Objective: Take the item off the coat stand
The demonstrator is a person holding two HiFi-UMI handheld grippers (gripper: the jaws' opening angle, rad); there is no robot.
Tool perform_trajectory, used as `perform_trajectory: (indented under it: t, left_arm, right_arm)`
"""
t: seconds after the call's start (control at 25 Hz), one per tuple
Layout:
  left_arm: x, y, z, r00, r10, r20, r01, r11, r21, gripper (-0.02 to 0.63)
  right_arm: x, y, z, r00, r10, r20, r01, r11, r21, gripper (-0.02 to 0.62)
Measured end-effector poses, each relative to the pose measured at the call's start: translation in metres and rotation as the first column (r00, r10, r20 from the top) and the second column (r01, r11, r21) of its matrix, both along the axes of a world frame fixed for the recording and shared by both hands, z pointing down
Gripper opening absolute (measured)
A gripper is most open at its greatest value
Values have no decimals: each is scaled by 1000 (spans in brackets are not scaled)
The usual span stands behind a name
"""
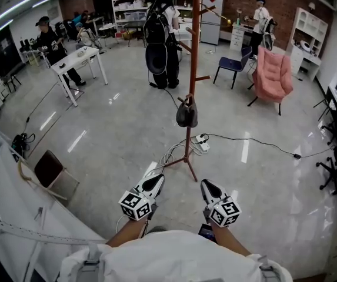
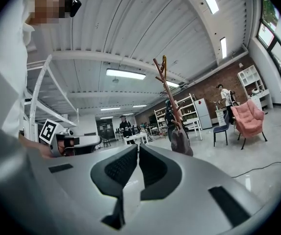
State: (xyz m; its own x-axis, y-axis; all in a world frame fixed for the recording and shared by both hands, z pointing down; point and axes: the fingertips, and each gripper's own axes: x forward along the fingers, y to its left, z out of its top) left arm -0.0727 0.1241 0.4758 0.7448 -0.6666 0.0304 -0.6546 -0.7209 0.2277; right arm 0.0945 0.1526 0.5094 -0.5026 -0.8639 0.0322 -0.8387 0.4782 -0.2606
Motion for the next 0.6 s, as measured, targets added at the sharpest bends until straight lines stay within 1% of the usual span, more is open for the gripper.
perform_trajectory:
  t: [0.16,0.28,0.44,0.6]
  left_arm:
    - [-8,-6,6,1000,-18,16,18,1000,-21,14]
    - [-10,-18,12,999,-32,15,32,999,-38,14]
    - [-12,-45,22,999,-42,0,42,998,-53,14]
    - [-13,-81,32,999,-49,-15,47,996,-73,14]
  right_arm:
    - [-4,-10,3,1000,-8,18,8,1000,-6,28]
    - [-3,-20,9,1000,-20,17,20,1000,-16,29]
    - [-5,-43,24,999,-34,16,35,998,-43,29]
    - [-5,-81,30,999,-42,18,43,997,-59,29]
